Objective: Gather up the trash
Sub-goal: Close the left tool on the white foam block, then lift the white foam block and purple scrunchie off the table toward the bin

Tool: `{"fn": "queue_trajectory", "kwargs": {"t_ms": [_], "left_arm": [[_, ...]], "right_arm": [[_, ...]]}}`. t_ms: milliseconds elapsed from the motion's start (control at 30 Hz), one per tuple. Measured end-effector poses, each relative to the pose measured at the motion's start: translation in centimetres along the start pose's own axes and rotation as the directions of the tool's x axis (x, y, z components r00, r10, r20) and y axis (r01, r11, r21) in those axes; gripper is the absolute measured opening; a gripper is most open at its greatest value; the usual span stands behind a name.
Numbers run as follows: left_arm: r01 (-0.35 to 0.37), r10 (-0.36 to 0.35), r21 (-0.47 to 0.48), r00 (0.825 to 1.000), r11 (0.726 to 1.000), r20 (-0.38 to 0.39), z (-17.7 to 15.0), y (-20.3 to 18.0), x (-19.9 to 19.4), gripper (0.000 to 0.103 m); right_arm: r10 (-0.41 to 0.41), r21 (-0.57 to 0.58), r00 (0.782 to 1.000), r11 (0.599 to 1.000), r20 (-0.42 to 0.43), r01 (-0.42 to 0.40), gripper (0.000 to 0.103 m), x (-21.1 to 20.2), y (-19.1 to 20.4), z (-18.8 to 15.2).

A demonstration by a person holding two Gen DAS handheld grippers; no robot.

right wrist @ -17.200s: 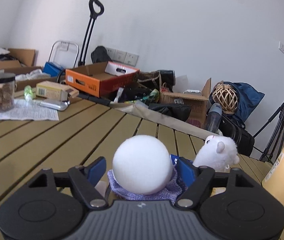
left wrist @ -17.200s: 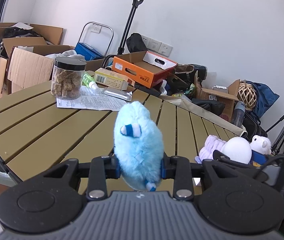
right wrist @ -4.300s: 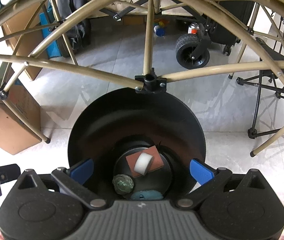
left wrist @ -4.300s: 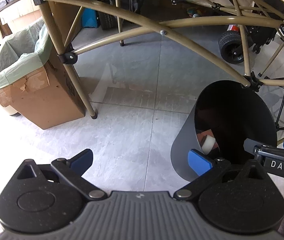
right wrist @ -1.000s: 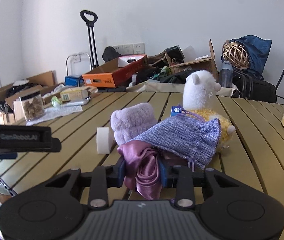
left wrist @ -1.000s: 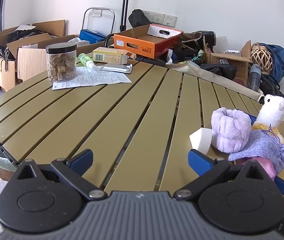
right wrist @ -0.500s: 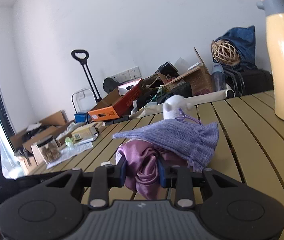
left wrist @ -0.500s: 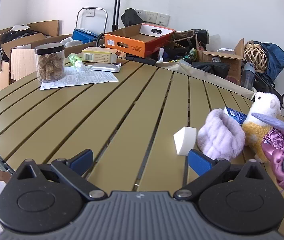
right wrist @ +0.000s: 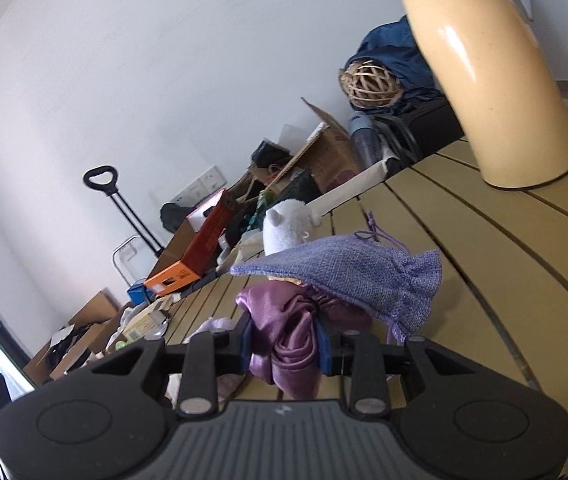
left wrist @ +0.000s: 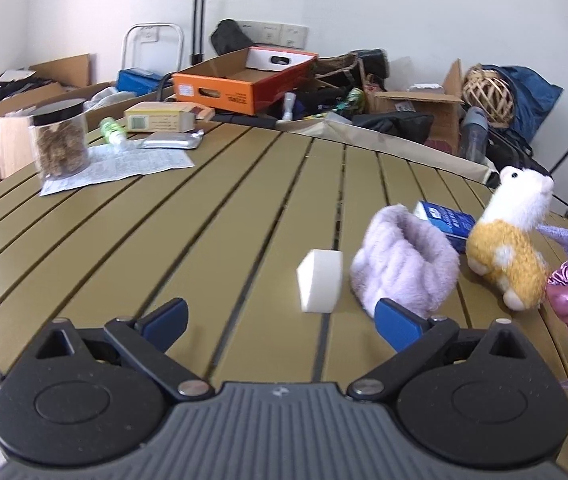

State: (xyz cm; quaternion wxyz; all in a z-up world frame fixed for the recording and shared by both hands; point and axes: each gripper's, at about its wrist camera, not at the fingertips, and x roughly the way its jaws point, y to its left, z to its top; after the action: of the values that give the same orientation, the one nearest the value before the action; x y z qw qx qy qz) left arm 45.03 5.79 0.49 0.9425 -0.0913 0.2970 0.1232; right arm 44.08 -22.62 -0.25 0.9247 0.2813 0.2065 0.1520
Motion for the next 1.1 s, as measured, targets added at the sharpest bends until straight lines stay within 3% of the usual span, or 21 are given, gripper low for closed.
{"fn": "queue_trajectory", "kwargs": {"t_ms": [167, 300, 400, 500, 833, 1100], "left_arm": [[-0.013, 0.012, 0.018, 1.000, 1.000, 0.011, 0.2, -1.1, 1.3, 0.079], [0.004, -0.004, 0.004, 1.000, 1.000, 0.023, 0.6, -1.3, 2.3, 0.071], [0.028, -0.028, 0.007, 0.999, 1.000, 0.023, 0.9, -1.3, 2.9, 0.053], [0.050, -0.050, 0.009, 0.999, 0.999, 0.007, 1.0, -1.2, 3.5, 0.018], [0.079, -0.080, 0.021, 0.994, 0.997, 0.078, 1.1, -1.1, 1.1, 0.018], [0.103, -0.110, 0.057, 0.984, 0.993, 0.138, 0.9, -0.8, -2.0, 0.018]], "right_arm": [[-0.032, 0.007, 0.999, 0.999, -0.005, 0.032, 0.030, 0.3, -0.9, 0.1], [-0.040, -0.004, 0.999, 0.999, -0.005, 0.040, 0.030, 0.2, -1.1, 0.1], [-0.038, -0.013, 0.999, 0.999, -0.011, 0.038, 0.030, 0.2, -1.1, 0.1], [-0.029, -0.013, 0.999, 0.999, -0.017, 0.029, 0.030, 0.2, -1.0, 0.1], [0.049, 0.008, 0.998, 0.999, -0.043, -0.048, 0.030, 0.6, -0.4, -0.1], [0.124, 0.047, 0.982, 0.992, -0.142, -0.119, 0.030, 2.5, 1.1, -1.8]]}}
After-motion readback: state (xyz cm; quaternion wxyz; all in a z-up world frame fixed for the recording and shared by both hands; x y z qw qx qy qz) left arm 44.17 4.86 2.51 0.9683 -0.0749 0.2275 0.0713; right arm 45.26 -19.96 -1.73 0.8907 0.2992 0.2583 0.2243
